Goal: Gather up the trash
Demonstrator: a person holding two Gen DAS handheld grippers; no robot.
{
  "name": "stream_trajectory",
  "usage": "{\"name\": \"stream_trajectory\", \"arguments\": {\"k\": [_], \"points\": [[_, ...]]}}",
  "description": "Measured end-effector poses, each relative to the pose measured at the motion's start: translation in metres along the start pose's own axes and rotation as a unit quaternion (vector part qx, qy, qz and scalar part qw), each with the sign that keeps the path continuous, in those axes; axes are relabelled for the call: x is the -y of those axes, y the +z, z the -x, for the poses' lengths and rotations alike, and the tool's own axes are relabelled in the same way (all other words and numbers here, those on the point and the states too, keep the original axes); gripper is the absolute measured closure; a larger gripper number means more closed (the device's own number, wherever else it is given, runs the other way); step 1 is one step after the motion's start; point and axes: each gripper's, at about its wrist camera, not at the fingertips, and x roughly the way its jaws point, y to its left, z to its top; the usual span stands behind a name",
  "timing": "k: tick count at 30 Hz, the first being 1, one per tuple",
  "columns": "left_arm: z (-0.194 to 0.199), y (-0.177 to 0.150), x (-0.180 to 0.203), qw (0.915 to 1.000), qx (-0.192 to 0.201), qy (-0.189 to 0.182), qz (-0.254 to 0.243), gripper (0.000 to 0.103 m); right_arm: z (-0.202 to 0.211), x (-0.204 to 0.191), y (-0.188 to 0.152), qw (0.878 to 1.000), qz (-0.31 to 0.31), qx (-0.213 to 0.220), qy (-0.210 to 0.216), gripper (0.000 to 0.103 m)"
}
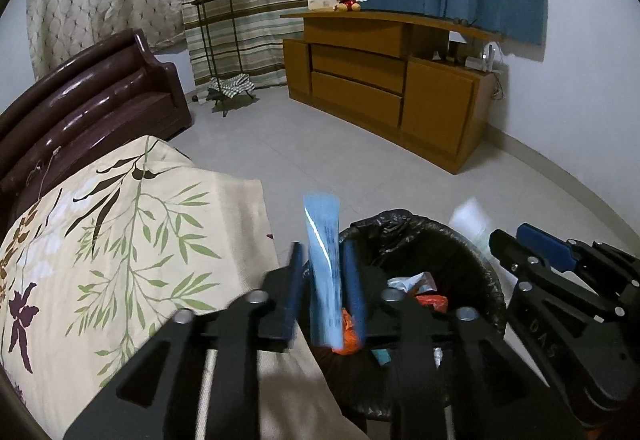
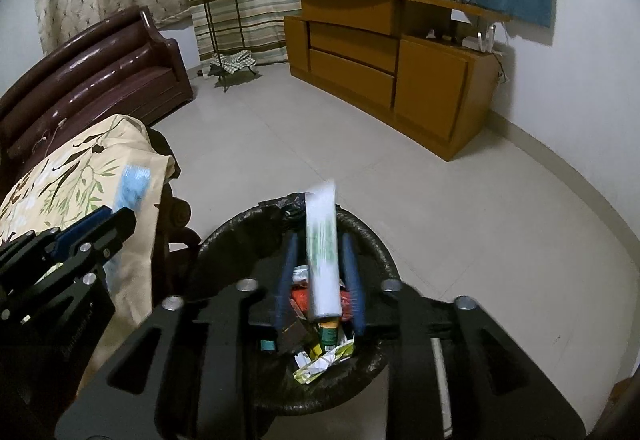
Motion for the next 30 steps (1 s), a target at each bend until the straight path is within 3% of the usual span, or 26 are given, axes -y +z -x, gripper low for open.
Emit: {"name": "stream_trajectory", "arguments": {"k": [6,14,30], "points": [[0.000,0.001,-0.001,1.0000,0.003,0.004,0.004,0.046,-0.002,0.001,0.000,1.000,-0.005,0.001,-0.006,0.069],[0.002,0.002,-0.002,1.0000,0.006,0.002,0.007,0.034,0.001,0.002,0.000,1.000,-0.009,0.011,-0.017,0.050],[0.034,-0.004,-0.026,0.9991,0.027,0.019,0.028,0.026,0.024,-0.011,-0.005,0.999,0.003,0.030,-0.024,0.037]]}}
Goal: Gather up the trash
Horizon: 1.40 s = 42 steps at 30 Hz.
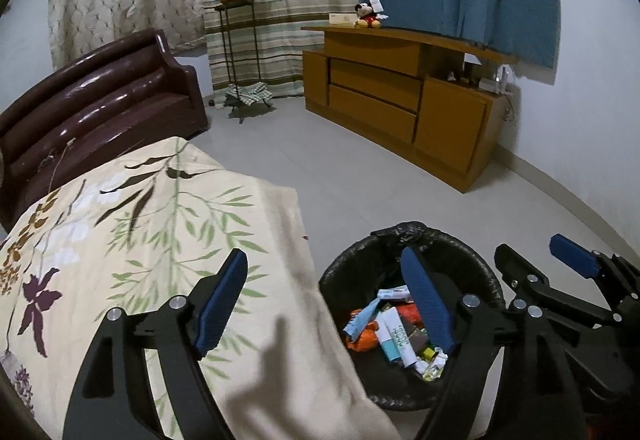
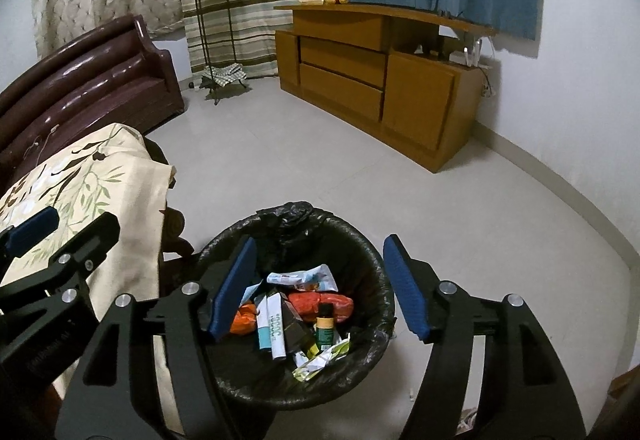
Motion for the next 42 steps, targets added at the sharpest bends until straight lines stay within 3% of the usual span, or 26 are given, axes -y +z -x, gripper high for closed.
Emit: {"name": "stream_trajectory", "arguments": {"k": [13,42], "points": [[0.040,-0.011,-0.029,0.9987,0.026,0.042,0.011,0.024,0.036,-0.028,-0.004,0.999,0.025,0.024,0.011,0.033],[0.101,-0.032,-0.074,0.9967,0.052,0.046,0.041,0.023,0.099,-0.058,-0.014,0.997,0.045,0.062,0.030,0.032]]}}
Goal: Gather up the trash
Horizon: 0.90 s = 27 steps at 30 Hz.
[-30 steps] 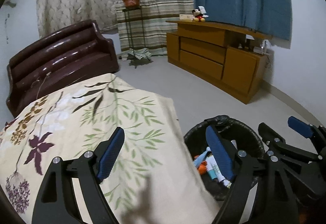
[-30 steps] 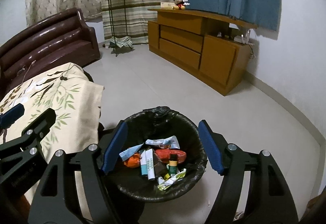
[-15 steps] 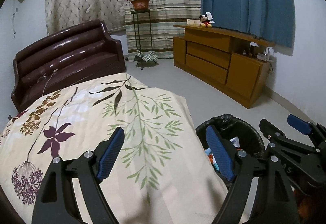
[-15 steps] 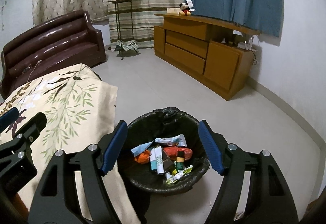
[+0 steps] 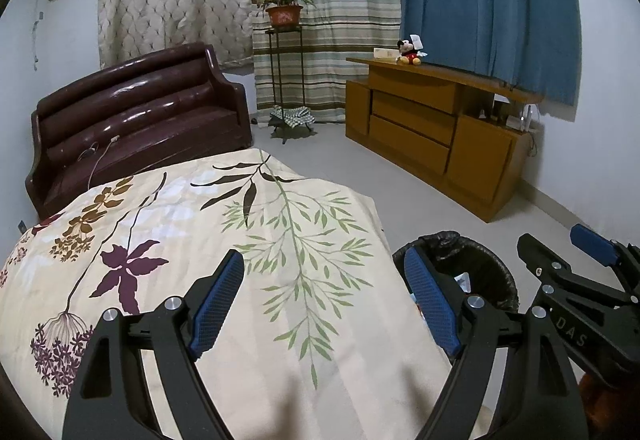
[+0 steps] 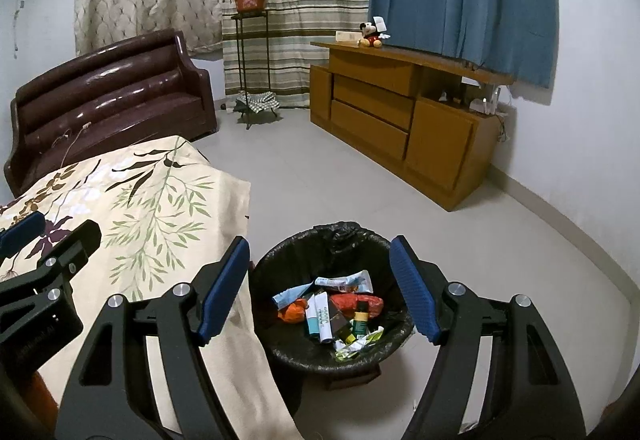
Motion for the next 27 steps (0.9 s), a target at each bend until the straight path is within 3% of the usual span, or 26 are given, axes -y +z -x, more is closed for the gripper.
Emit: {"name": "stream_trajectory", "arguments": {"k": [27], "points": [[0.0007,0.0001,-0.0036,1.0000,0.001,-0.001,0.001,0.023,0.0018,-0.0028,0.0005,1.000,0.001,0.004,0.000,0.032]]}}
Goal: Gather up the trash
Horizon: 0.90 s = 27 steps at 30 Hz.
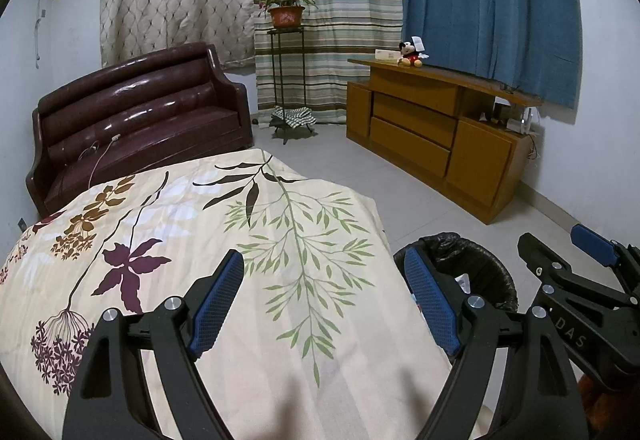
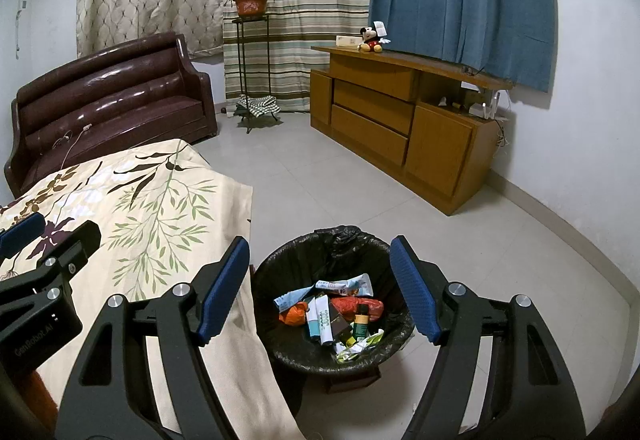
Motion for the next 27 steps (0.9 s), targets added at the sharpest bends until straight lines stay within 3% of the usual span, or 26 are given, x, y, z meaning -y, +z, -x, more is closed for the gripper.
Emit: {"name": "stream_trajectory", "arguments": {"k": [27], "points": [[0.0005,-0.0002,-0.0004,1.0000,-0.001,-0.002,0.001,0.023,-0.0004,-0.0007,-0.0017,1.000,0.001,0.000,0.000,0.032]]}}
